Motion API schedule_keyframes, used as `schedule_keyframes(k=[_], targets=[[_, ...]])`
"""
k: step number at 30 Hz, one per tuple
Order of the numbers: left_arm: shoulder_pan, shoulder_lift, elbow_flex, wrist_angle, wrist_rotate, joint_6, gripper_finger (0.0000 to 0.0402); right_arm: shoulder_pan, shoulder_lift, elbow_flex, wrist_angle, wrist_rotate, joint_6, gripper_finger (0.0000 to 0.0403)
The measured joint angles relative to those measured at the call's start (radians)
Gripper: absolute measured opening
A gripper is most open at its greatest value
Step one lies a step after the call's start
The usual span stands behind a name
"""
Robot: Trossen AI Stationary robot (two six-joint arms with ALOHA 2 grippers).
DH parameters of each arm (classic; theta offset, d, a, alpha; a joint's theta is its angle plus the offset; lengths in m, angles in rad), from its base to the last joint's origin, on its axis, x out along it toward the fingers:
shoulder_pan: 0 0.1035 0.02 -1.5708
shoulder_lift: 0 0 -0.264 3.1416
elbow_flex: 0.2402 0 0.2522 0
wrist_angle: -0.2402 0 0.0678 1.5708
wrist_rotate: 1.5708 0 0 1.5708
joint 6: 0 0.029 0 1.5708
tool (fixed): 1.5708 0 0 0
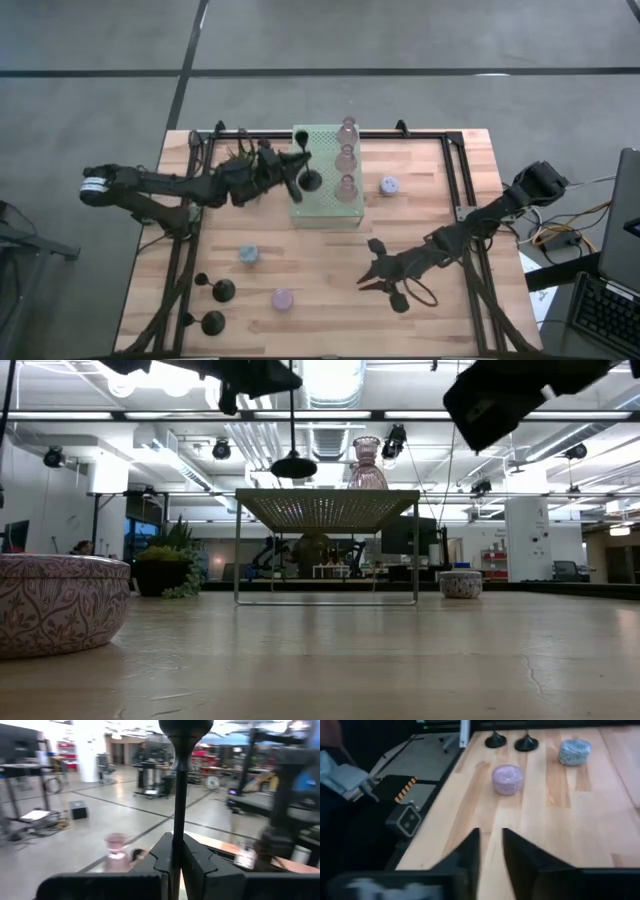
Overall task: Pick & Place candle stick holders
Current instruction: Put the bottom right black candle holder on the shelf
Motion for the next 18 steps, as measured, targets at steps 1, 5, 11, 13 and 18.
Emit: schedule_keyframes(k=[1,5,11,13,18], targets=[[0.025,0.0,0.0,0.004,0.002,-0.001,0.0023,0.005,-0.004,-0.008,0.017,-0.002,-0.01,0.0035],[0.138,0.009,0.001,0.005,0.09,-0.028,0.0026,0.008,-0.015,-0.05,0.096,-0.002,-0.041,0.0013],[0.244,0.062,0.035,0.007,0.139,-0.033,0.0023,0.01,-0.04,-0.105,0.159,-0.004,-0.083,0.0008],[0.267,0.094,0.06,-0.003,0.159,-0.026,0.0025,0.01,-0.058,-0.125,0.184,-0.001,-0.089,0.0008],[0.306,0.194,0.173,-0.034,0.212,0.027,0.0025,0.01,-0.121,-0.18,0.209,0.029,-0.088,0.0008]])
